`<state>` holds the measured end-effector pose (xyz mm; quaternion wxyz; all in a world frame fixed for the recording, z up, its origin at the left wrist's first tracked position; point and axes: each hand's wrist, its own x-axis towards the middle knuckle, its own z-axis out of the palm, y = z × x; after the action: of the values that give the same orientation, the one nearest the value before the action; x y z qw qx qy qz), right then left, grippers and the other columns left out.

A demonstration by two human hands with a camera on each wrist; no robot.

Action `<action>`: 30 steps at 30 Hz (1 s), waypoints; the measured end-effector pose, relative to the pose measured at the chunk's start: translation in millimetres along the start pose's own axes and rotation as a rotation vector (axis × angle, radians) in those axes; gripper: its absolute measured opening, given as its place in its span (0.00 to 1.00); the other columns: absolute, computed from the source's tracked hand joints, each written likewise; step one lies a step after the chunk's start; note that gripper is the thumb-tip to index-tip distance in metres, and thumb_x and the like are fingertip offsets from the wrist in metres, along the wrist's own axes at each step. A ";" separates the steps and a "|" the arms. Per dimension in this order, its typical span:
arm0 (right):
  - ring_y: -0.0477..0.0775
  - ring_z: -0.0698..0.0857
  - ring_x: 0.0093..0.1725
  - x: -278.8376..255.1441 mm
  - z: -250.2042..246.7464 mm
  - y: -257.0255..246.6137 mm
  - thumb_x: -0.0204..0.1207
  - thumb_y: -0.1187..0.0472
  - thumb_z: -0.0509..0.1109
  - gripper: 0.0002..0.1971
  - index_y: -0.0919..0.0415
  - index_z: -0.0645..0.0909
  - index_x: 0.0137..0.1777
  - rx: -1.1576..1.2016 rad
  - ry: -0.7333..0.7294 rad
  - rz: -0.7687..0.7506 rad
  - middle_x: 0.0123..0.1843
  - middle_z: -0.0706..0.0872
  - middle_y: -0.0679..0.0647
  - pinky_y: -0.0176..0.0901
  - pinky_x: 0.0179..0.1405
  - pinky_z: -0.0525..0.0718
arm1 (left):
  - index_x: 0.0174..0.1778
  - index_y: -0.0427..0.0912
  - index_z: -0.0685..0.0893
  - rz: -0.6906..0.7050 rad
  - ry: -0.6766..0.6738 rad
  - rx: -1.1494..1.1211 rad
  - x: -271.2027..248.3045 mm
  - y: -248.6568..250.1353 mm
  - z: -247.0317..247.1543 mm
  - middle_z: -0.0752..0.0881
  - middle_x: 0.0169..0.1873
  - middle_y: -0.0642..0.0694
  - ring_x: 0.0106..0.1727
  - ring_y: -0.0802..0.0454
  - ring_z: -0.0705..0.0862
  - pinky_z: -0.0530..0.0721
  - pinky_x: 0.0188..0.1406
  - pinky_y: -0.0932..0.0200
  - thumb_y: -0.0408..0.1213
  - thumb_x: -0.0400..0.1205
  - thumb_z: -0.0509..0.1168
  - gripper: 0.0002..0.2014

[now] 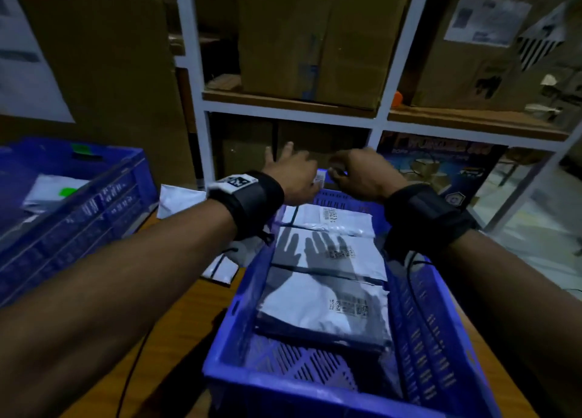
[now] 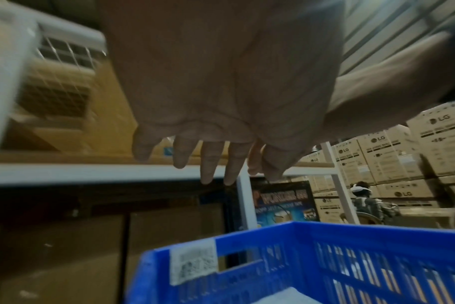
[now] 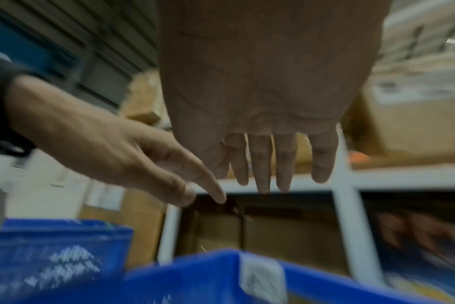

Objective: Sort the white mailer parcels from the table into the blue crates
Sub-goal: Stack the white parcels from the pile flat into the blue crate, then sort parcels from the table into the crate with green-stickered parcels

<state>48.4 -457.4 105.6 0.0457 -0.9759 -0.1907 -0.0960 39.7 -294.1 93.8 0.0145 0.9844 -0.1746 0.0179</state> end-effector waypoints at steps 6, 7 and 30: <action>0.68 0.84 0.54 22.6 -30.3 -72.5 0.80 0.53 0.66 0.14 0.63 0.86 0.54 -0.080 -0.122 -0.108 0.53 0.88 0.64 0.54 0.52 0.83 | 0.78 0.45 0.71 -0.015 0.020 -0.012 -34.4 -68.5 -12.0 0.54 0.87 0.45 0.87 0.36 0.45 0.48 0.78 0.21 0.52 0.87 0.58 0.26; 0.68 0.84 0.54 29.9 -34.4 -88.7 0.80 0.54 0.66 0.13 0.63 0.86 0.54 -0.086 -0.154 -0.100 0.53 0.88 0.64 0.53 0.52 0.83 | 0.79 0.45 0.70 -0.016 0.022 -0.011 -41.5 -84.7 -13.9 0.54 0.87 0.45 0.87 0.36 0.44 0.48 0.79 0.22 0.52 0.87 0.58 0.26; 0.65 0.39 0.86 53.7 257.7 -290.7 0.87 0.52 0.54 0.24 0.59 0.65 0.81 -0.242 -0.486 0.123 0.86 0.57 0.58 0.87 0.71 0.36 | 0.89 0.43 0.46 -0.071 -0.252 0.062 -118.9 -289.1 180.1 0.29 0.84 0.36 0.83 0.30 0.27 0.38 0.78 0.22 0.56 0.86 0.59 0.41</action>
<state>30.2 -137.1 -119.9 -0.1123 -0.9784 -0.1238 0.1218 33.1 11.8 -97.4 -0.0372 0.9844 -0.1393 -0.1011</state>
